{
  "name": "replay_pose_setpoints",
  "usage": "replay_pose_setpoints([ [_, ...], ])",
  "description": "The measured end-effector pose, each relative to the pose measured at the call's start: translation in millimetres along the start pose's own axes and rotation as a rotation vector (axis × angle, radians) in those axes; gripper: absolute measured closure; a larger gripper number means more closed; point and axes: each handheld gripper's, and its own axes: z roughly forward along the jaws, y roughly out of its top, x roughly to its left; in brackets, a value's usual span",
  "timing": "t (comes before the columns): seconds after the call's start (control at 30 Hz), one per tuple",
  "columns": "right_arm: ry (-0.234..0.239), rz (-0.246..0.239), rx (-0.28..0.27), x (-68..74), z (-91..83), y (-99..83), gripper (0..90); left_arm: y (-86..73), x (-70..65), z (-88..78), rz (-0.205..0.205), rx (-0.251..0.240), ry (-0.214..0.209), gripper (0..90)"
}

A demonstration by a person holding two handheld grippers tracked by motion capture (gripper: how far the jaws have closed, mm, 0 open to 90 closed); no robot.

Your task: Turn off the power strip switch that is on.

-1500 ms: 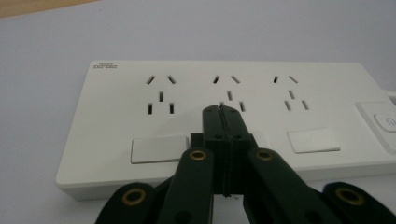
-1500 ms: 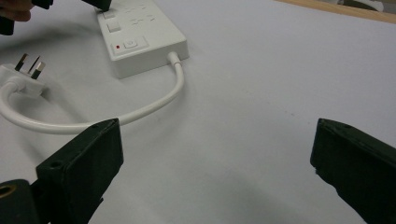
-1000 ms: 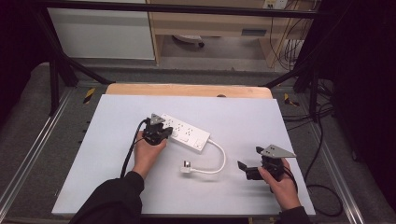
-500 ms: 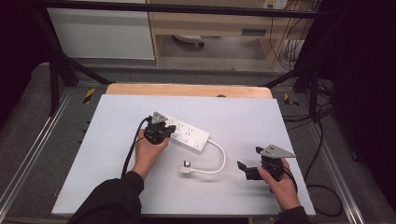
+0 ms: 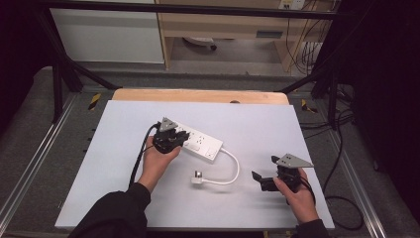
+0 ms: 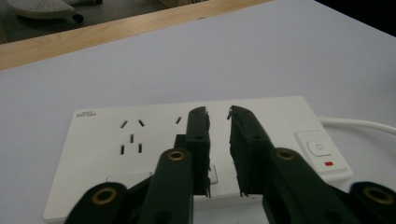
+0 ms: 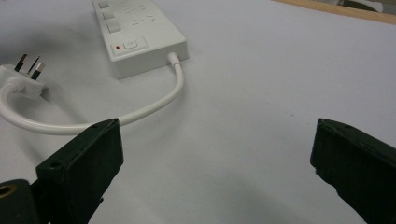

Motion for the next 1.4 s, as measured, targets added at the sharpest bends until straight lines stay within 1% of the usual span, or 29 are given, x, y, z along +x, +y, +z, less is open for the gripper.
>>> replay_pose_setpoints([
  [0.07,0.001,-0.001,0.000,0.1,0.0,0.0,3.0,1.5,-1.6,-0.9,-0.006,0.000,0.003,63.3],
  [0.13,0.001,0.000,0.001,0.1,-0.2,0.1,3.0,3.2,-3.7,-1.4,-0.006,0.006,-0.009,54.2],
  [0.17,0.000,-0.001,0.001,0.0,-0.2,0.0,3.0,4.2,-5.3,-1.1,0.004,0.017,-0.026,49.7],
  [0.23,0.000,0.000,0.001,0.0,-0.3,0.1,3.0,6.2,-9.3,-2.2,0.035,0.025,-0.022,44.1],
  [0.27,0.000,0.000,0.000,0.0,-0.1,0.0,3.0,6.8,-10.7,-2.9,0.032,0.020,-0.035,42.2],
  [0.37,0.000,-0.004,0.002,0.0,0.1,0.0,3.0,9.1,-13.8,-4.3,0.010,0.008,-0.049,32.5],
  [0.47,0.000,0.000,0.000,0.2,0.0,0.0,3.0,10.8,-16.9,-5.3,0.012,0.010,-0.043,20.7],
  [0.6,0.000,0.000,0.001,0.0,-0.2,0.0,3.0,14.1,-17.6,-10.8,-0.005,-0.026,-0.057,11.1],
  [0.67,0.001,-0.001,0.000,0.0,-0.1,0.0,3.0,15.7,-17.8,-14.5,-0.013,-0.046,-0.065,9.1],
  [0.87,0.002,-0.003,0.002,-0.1,0.1,0.0,2.9,18.7,-15.9,-27.9,-0.016,-0.070,-0.068,9.0],
  [1.1,0.006,-0.002,0.003,0.0,0.2,0.3,2.6,20.6,-10.7,-45.8,-0.014,-0.091,-0.062,8.2],
  [1.4,0.017,0.002,0.003,0.1,0.7,0.5,2.3,22.0,-3.0,-67.7,-0.023,-0.124,-0.057,6.7],
])
